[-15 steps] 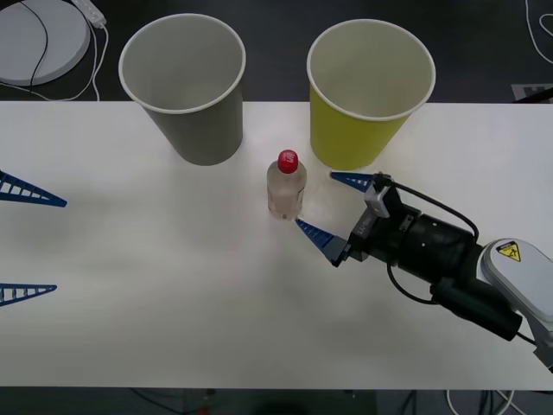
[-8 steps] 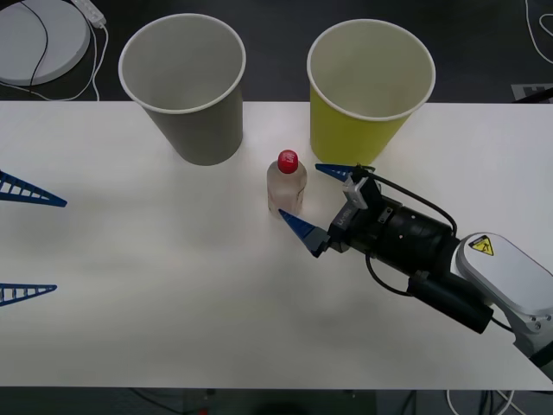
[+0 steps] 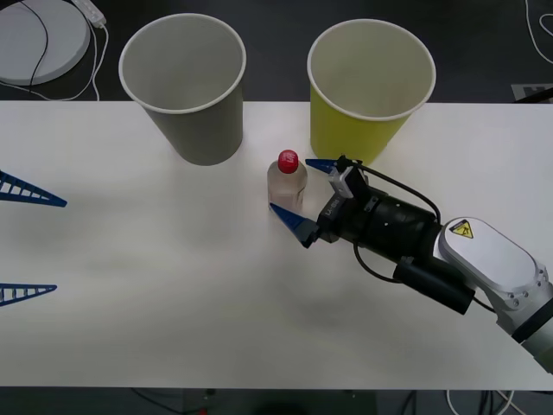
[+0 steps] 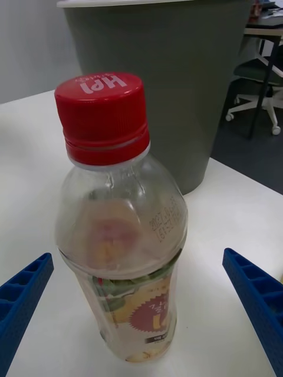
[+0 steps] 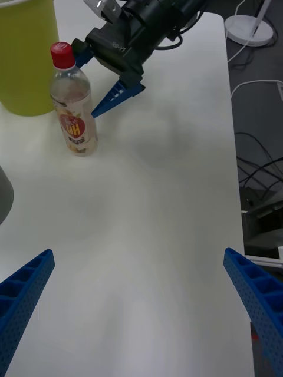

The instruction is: Put the can into the green bin and the plastic bottle into the gray bin

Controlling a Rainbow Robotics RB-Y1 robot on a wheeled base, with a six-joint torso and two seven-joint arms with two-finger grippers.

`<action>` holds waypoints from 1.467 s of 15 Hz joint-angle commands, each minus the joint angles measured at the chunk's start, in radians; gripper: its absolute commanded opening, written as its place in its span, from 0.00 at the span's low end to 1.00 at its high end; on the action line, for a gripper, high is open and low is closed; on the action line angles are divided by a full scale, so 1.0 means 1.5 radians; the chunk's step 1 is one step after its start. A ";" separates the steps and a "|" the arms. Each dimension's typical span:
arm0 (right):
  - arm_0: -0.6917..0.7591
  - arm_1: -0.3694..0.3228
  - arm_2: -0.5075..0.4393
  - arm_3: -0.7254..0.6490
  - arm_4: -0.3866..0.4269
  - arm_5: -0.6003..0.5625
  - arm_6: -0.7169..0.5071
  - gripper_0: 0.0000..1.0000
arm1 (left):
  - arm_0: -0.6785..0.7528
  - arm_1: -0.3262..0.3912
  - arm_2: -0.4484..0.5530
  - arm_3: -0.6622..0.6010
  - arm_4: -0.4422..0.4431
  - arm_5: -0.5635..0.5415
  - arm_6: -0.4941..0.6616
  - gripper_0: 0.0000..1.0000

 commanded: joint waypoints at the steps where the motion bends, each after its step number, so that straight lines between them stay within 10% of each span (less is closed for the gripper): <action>1: -0.014 0.002 0.016 0.001 0.001 0.011 -0.007 1.00 | 0.000 0.000 0.000 0.000 0.000 0.000 0.000 1.00; 12: -0.034 0.003 0.047 0.001 -0.008 0.033 -0.025 1.00 | 0.000 0.000 0.000 0.000 0.000 0.000 0.000 1.00; 13: -0.035 0.005 0.047 0.001 -0.008 0.033 -0.025 0.61 | 0.000 0.000 0.000 0.000 0.000 0.000 0.000 1.00; 14: -0.034 0.007 0.047 0.001 -0.012 0.033 -0.025 0.00 | 0.000 0.000 0.000 0.000 0.000 0.000 0.000 1.00; 22: -0.034 0.004 0.043 0.001 -0.012 0.032 -0.025 0.00 | 0.000 0.000 0.000 0.000 0.000 0.000 0.000 1.00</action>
